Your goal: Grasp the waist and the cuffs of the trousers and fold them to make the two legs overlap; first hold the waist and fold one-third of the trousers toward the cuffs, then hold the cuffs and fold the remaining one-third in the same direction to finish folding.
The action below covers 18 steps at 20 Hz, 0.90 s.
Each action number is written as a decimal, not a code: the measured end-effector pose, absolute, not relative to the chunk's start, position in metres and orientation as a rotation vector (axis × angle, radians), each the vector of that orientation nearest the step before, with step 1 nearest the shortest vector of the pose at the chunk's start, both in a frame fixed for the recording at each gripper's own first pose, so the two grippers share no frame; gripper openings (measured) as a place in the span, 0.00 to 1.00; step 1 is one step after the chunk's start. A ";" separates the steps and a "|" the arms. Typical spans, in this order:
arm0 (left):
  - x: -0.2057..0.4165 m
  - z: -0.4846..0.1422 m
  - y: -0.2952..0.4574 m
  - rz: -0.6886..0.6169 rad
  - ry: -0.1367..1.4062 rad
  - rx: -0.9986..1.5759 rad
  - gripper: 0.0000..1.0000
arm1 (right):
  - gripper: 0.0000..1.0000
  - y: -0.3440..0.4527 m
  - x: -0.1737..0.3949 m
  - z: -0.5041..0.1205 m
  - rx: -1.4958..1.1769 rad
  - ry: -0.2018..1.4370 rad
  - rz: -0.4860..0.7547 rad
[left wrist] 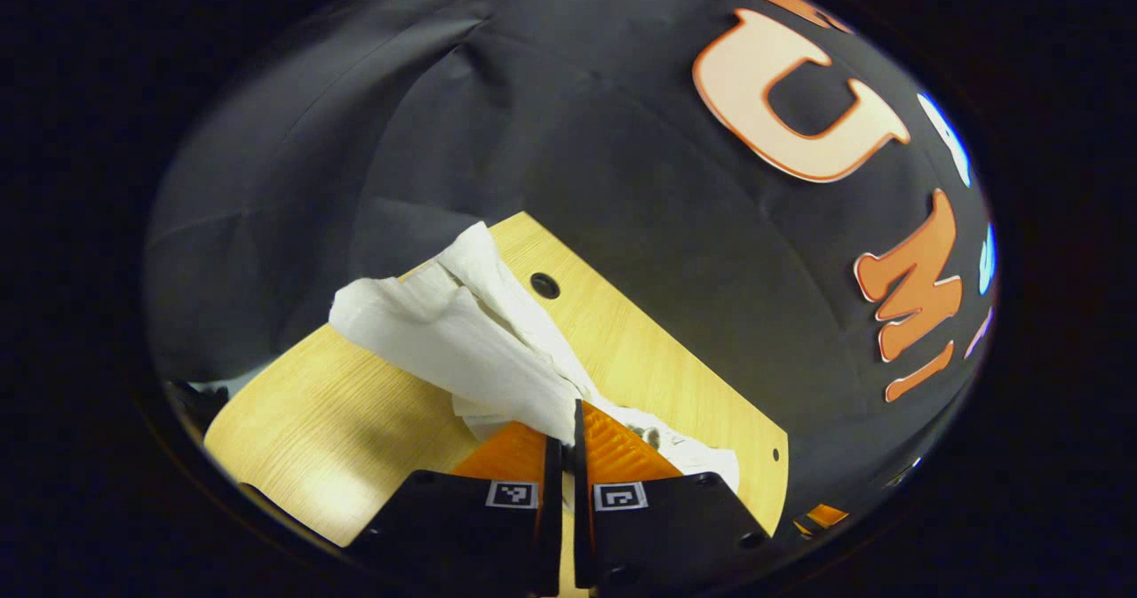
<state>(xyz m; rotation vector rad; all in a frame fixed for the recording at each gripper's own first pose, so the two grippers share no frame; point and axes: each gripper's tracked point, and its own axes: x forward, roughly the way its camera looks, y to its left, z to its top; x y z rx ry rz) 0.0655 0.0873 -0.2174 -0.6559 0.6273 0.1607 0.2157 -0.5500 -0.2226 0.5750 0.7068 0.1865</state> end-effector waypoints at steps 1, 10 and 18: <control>0.071 -0.209 0.081 0.158 0.623 -0.615 0.09 | 0.96 -0.556 0.216 -0.222 0.579 0.701 0.186; 0.106 -0.167 -0.008 0.068 0.633 -0.332 0.09 | 0.97 -0.598 0.204 -0.216 0.501 0.655 0.190; 0.117 -0.182 -0.133 -0.106 0.683 -0.192 0.10 | 0.98 -0.629 0.190 -0.219 0.520 0.639 0.162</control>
